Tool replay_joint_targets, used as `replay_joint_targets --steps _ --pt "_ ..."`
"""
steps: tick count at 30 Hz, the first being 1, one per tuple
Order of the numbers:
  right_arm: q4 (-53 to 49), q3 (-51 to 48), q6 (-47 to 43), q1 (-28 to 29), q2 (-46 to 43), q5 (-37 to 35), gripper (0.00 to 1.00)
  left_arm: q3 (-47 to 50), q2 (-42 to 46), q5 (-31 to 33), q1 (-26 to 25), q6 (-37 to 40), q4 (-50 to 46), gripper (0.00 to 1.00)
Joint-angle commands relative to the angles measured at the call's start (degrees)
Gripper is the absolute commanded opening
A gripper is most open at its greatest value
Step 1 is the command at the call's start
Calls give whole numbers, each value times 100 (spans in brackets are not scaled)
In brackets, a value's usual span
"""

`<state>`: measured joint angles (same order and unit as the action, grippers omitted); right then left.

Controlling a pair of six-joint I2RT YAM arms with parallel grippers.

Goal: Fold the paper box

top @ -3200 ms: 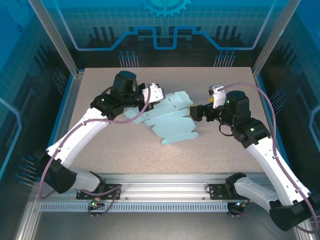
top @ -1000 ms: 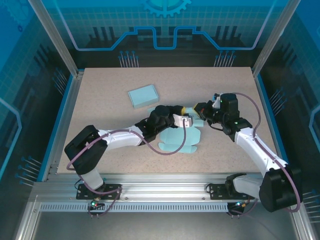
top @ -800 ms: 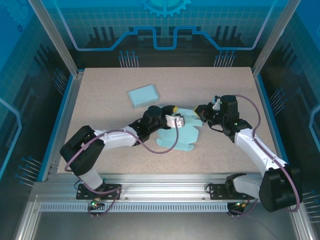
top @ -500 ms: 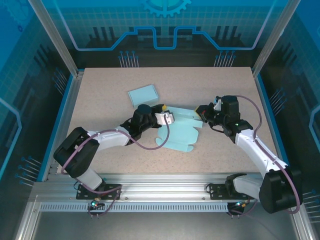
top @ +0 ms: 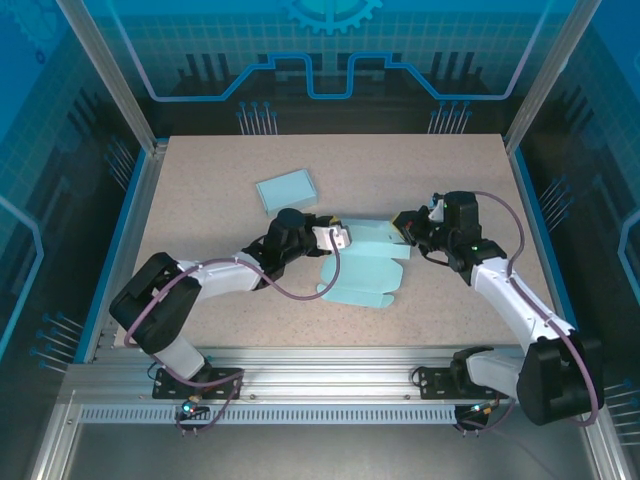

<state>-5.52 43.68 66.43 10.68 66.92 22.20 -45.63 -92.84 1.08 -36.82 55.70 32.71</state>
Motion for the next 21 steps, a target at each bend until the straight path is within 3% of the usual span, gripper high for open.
replay_joint_targets --steps 1,6,8,10,16,21 --pt "-276 -13 -242 -150 101 150 1 -270 52 15 -42 1 -115 0" --pt "-779 166 -728 -377 149 223 23 -322 152 292 -113 351 -720 0" --pt "-1097 282 -991 -512 97 230 39 -431 117 419 -113 447 -1046 0" --pt "-1475 438 -1279 -600 12 160 48 -603 59 492 -113 494 -1475 0" --pt "-2457 843 -1914 -650 -372 -433 50 -737 -68 527 -122 527 -1712 0" --pt "-2256 912 -1905 -648 -337 -217 35 -778 -250 887 -209 642 -1473 0"
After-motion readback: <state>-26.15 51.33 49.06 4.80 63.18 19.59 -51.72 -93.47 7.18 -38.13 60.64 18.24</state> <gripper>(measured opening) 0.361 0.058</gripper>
